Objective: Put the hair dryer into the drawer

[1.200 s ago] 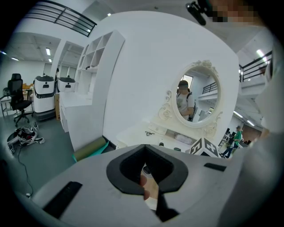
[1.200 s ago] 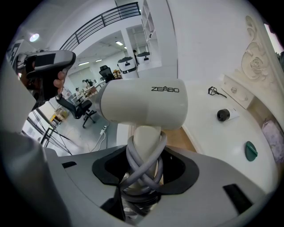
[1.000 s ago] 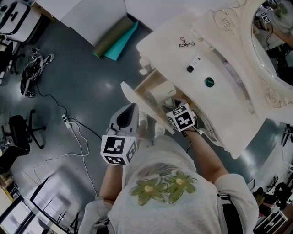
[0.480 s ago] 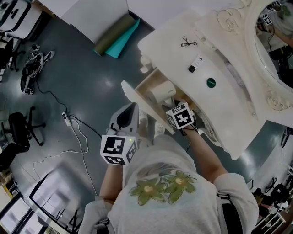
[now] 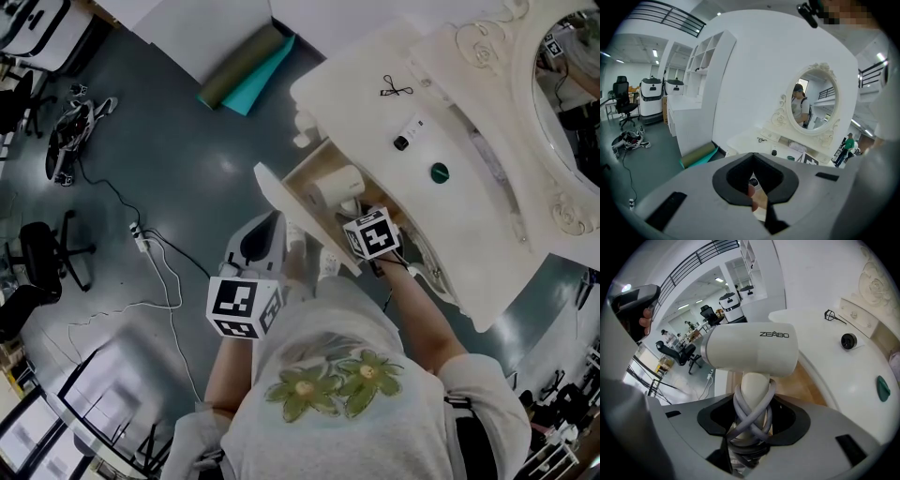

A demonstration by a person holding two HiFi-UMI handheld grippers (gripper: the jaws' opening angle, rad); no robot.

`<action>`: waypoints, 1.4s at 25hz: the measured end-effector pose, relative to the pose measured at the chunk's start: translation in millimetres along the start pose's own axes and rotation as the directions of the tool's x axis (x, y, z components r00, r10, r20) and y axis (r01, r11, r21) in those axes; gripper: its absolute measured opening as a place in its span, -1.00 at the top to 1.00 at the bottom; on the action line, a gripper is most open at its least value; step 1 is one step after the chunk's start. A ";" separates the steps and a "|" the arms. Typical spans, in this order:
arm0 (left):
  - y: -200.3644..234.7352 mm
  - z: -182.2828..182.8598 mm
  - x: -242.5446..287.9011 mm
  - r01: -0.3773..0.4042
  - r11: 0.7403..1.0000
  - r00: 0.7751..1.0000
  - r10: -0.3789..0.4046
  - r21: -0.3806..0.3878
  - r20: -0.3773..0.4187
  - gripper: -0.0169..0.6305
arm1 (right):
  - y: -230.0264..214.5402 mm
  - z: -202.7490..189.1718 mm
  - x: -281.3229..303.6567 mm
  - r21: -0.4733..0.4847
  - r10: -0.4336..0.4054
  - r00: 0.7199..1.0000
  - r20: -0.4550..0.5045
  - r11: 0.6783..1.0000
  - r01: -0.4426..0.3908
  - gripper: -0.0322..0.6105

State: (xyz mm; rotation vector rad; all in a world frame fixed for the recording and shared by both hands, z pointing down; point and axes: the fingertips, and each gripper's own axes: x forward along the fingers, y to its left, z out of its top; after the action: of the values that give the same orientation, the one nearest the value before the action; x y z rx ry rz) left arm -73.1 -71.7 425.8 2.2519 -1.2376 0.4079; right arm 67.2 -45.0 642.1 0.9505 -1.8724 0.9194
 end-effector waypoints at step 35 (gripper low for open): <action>26.3 -8.7 1.4 -0.079 0.996 0.997 0.078 -0.030 -0.028 0.91 | -12.3 -1.6 45.2 0.025 0.014 0.996 -0.091 1.000 -0.011 0.26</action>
State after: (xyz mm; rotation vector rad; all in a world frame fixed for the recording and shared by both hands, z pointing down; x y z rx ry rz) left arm -94.6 -79.1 441.6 2.1703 -1.3131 0.4439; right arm 61.4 -61.0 685.8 0.8976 -1.7962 0.9786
